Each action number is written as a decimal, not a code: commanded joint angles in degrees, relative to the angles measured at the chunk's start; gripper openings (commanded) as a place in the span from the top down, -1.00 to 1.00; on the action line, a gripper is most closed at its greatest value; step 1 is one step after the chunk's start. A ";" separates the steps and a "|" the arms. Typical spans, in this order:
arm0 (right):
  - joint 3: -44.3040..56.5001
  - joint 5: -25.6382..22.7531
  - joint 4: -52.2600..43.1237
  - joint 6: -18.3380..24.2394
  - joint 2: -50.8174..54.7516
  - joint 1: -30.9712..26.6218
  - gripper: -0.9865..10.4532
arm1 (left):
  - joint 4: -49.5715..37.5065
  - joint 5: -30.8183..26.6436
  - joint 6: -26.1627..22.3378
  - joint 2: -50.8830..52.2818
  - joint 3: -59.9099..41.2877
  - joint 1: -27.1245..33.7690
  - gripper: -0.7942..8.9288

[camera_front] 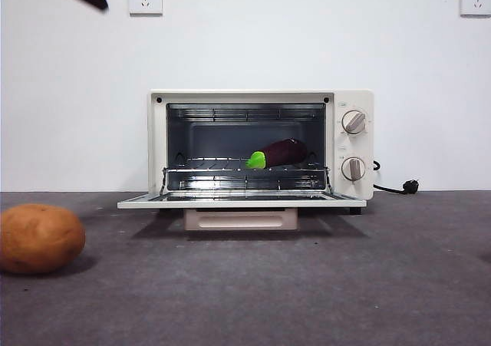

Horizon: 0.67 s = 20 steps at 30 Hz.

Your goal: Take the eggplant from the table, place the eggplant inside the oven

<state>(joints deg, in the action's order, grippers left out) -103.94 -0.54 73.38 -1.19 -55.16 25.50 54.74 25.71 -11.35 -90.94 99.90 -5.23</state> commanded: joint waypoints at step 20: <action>-0.11 -2.97 5.05 1.20 2.58 0.09 0.84 | -20.61 7.89 2.27 -7.56 -28.41 3.56 0.85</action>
<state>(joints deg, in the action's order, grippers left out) -103.94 -3.25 77.41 -0.38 -52.66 25.50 35.73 32.75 -9.87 -97.82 73.28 -1.80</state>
